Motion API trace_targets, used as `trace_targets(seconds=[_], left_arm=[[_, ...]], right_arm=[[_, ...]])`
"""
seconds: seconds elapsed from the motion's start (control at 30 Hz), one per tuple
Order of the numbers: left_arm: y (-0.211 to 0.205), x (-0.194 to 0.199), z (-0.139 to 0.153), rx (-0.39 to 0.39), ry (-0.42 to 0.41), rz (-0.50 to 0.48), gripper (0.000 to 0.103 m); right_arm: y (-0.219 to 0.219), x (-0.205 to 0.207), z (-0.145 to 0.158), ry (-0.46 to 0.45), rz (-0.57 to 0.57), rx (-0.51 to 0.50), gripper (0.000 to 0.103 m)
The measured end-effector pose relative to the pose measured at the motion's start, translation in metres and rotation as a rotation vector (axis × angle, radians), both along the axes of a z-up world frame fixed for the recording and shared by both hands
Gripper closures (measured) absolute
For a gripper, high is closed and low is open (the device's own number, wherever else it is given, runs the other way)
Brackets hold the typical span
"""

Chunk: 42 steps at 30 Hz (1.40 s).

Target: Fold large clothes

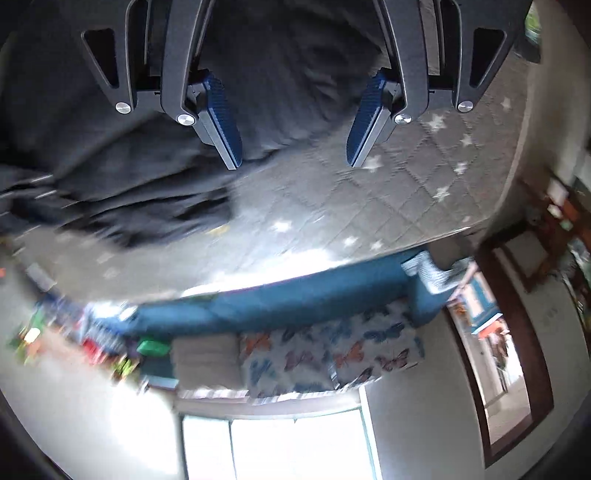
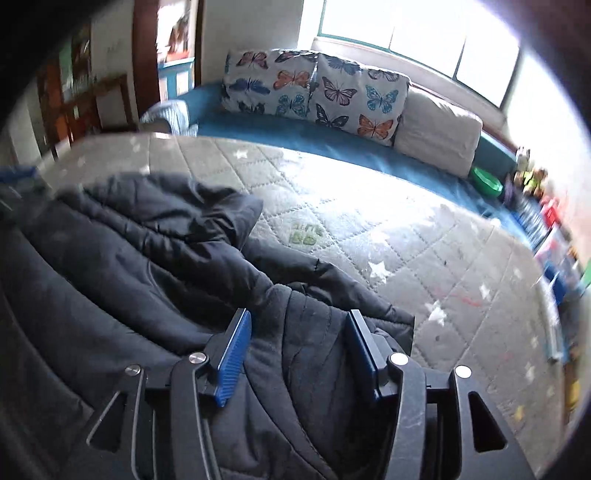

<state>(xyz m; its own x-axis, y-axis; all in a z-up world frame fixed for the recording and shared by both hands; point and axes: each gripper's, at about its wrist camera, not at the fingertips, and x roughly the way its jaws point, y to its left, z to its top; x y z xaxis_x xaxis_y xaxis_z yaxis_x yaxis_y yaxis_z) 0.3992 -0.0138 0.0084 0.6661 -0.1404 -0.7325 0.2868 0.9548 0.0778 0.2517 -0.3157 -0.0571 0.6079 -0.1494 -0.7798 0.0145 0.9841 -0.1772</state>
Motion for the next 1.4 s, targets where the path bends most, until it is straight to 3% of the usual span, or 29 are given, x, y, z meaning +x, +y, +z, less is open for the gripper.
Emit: trace_targets(seconds=[0.03, 0.1, 0.3, 0.47, 0.63, 0.77, 0.97, 1.1, 1.3, 1.4], left_arm=[[-0.001, -0.011, 0.008, -0.049, 0.001, -0.032, 0.031], [-0.008, -0.024, 0.014, -0.078, 0.011, -0.077, 0.031], [-0.047, -0.044, -0.014, -0.035, 0.074, -0.202, 0.031], [-0.041, -0.027, -0.043, -0.13, 0.16, -0.164, 0.029], [-0.048, -0.021, -0.06, -0.087, 0.132, -0.155, 0.029], [-0.049, -0.024, -0.056, -0.07, 0.125, -0.157, 0.029], [-0.029, -0.061, -0.014, -0.053, 0.074, -0.164, 0.029], [-0.002, -0.099, 0.008, -0.064, 0.047, -0.141, 0.029], [0.034, -0.135, -0.005, -0.062, 0.073, -0.123, 0.029], [0.047, -0.143, -0.016, -0.081, 0.075, -0.116, 0.029]], right_arm=[[0.0, 0.003, -0.001, 0.005, -0.001, -0.003, 0.045], [-0.003, 0.004, -0.001, 0.005, -0.005, 0.016, 0.045], [-0.008, 0.003, -0.002, 0.002, -0.009, 0.034, 0.045], [-0.012, 0.001, -0.001, 0.003, -0.015, 0.058, 0.044], [-0.016, 0.005, 0.0, -0.001, -0.029, 0.083, 0.043], [-0.01, 0.002, 0.01, -0.005, -0.021, 0.046, 0.044], [0.029, -0.046, 0.057, -0.058, 0.079, 0.054, 0.044], [0.069, -0.077, 0.066, -0.043, 0.199, 0.079, 0.044], [0.114, -0.098, 0.053, 0.004, 0.315, 0.155, 0.04], [0.123, -0.096, 0.042, 0.005, 0.307, 0.139, 0.031]])
